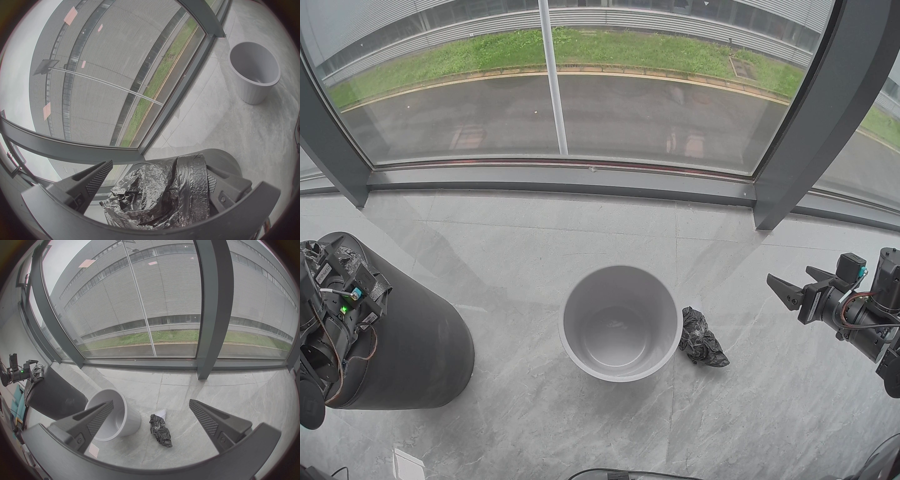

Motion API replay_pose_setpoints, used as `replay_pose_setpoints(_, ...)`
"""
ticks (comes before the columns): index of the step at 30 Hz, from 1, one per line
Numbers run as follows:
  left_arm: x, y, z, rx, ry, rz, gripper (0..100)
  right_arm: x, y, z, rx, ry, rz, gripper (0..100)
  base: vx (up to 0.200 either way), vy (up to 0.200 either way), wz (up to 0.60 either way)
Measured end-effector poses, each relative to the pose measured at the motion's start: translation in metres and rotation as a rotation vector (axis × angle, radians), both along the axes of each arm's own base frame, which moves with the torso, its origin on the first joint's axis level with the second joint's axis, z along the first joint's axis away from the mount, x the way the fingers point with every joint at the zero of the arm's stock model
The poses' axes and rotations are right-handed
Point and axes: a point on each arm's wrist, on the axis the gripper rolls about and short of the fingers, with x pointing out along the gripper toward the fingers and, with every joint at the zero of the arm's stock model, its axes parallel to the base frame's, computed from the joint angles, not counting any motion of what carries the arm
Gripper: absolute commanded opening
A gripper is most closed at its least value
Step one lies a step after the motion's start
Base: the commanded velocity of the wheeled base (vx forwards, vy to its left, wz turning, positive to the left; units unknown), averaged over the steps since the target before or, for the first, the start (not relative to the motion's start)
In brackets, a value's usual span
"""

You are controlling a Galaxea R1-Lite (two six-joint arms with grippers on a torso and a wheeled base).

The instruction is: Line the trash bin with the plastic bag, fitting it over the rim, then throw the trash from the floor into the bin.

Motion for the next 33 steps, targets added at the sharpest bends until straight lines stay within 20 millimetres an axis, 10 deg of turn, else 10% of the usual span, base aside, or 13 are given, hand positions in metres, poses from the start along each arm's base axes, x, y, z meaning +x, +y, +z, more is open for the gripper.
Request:
replay_pose_setpoints(3, 0.002, 0.0, -0.002, 0.0, 0.009, 0.0, 100, 0.0, 0.0, 0.0, 0.0, 0.0, 0.0, 100, 0.0, 0.0, 0.0)
replay_pose_setpoints(4, 0.002, 0.0, -0.002, 0.001, 0.011, 0.0, 0, 0.0, 0.0, 0.0, 0.0, 0.0, 0.0, 100, 0.0, 0.0, 0.0)
replay_pose_setpoints(33, -0.01, -0.002, 0.007, -0.232, -0.111, -0.011, 0, -0.002, 0.0, 0.002, -0.004, -0.015, 0.002, 100, 0.0, 0.0, 0.0)
